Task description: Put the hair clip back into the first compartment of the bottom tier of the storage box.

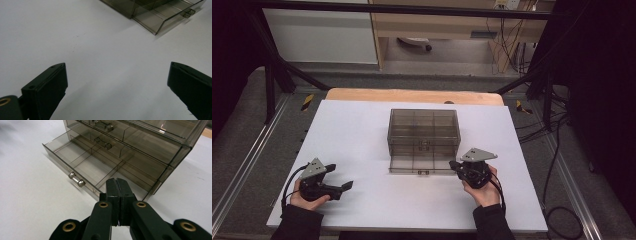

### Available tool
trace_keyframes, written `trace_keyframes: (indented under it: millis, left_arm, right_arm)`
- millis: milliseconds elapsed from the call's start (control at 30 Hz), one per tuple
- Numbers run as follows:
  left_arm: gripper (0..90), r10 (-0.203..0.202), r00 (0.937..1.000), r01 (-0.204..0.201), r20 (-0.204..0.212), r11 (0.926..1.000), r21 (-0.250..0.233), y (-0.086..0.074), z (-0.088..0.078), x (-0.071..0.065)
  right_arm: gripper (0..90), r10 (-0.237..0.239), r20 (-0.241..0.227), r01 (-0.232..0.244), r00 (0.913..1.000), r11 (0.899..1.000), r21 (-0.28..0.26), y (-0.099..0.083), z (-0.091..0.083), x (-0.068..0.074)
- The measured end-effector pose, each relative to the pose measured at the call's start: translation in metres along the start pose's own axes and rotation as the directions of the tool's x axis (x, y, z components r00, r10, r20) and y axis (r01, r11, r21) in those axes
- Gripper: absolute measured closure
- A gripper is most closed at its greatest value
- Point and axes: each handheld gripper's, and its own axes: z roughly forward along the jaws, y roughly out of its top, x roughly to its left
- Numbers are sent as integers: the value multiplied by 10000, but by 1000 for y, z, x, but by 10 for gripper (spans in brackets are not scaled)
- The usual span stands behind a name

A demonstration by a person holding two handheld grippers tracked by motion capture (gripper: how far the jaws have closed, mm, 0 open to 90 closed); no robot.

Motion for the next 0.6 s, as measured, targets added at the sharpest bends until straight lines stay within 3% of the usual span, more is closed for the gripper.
trace_keyframes:
  millis: [600]
  left_arm:
    - [21,-21,10000,21,-16,10000,-18,0,0,0]
  right_arm:
    - [894,-247,-231,247,9994,9997,7,12,9,10]
